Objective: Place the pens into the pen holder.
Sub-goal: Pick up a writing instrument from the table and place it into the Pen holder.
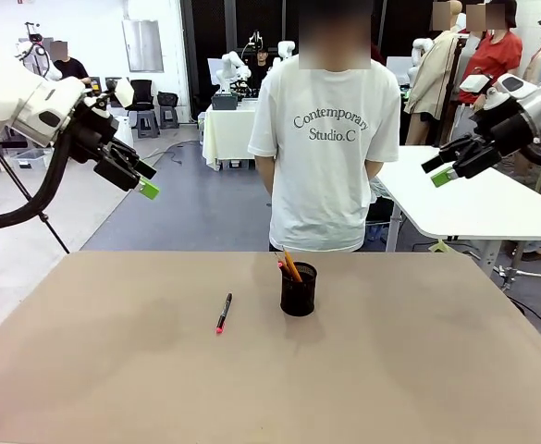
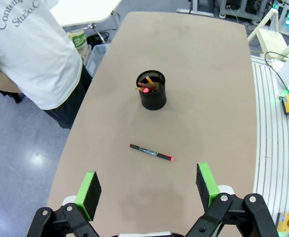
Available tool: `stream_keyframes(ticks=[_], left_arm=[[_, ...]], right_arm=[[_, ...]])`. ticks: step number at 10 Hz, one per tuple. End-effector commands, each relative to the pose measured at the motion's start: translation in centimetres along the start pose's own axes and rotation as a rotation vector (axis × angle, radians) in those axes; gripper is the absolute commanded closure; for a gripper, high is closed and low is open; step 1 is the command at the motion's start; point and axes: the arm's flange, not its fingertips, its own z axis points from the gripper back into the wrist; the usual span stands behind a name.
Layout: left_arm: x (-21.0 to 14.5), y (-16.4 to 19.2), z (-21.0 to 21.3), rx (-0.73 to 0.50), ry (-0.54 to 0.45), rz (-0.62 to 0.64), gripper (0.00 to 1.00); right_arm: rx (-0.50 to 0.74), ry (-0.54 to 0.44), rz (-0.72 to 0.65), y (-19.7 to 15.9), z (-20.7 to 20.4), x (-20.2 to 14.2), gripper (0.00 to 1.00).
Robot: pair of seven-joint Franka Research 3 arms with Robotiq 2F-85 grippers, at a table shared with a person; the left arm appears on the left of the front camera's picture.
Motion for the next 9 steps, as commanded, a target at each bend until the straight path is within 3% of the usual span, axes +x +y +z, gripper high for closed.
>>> stream_keyframes(ticks=[1, 9], left_arm=[[0.05, -0.08, 0.23, 0.006, 0.006, 0.006, 0.00], [0.05, -0.08, 0.23, 0.006, 0.006, 0.006, 0.00]], right_arm=[[-0.008, 0.001, -0.008, 0.44, -0.44, 0.12, 0.00], [0.000, 0.000, 0.000, 0.00, 0.00, 0.00, 0.00]])
